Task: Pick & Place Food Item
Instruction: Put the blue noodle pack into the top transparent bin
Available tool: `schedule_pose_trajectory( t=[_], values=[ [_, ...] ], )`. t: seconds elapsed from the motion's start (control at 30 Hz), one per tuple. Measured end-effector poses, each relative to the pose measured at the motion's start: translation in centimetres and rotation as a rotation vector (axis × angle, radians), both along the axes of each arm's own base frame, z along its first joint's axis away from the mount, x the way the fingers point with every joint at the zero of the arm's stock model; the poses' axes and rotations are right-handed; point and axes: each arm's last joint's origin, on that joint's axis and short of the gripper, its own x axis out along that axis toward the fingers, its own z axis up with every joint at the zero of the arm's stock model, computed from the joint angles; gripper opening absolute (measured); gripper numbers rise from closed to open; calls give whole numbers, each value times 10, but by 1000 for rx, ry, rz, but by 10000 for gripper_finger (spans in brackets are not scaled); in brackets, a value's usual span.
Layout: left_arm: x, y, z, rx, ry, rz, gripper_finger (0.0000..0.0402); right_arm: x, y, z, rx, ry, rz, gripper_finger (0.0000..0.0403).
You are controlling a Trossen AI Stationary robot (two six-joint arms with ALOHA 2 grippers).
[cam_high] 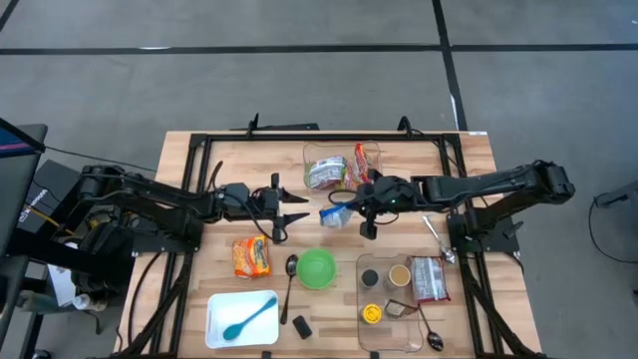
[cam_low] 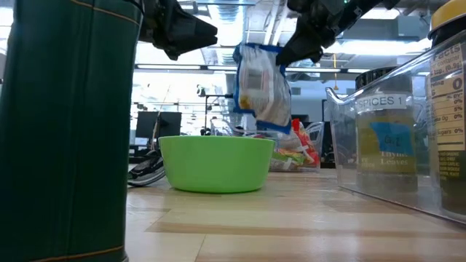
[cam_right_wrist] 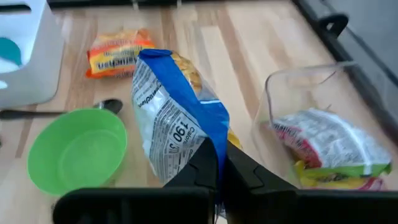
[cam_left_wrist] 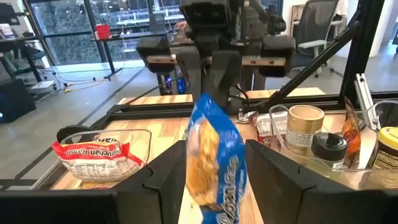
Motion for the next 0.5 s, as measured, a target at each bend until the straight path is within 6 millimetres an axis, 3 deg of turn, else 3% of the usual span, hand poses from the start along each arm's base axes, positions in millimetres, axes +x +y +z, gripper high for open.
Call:
schedule_pose_trajectory(
  t=[0.27,0.5],
  values=[
    [0,0,-1,0,6,0,140,-9,-10,20,-96,-90,-75,0],
    [0,0,-1,0,7,0,129,-7,-43,29,-143,-188,-195,0]
  ],
)
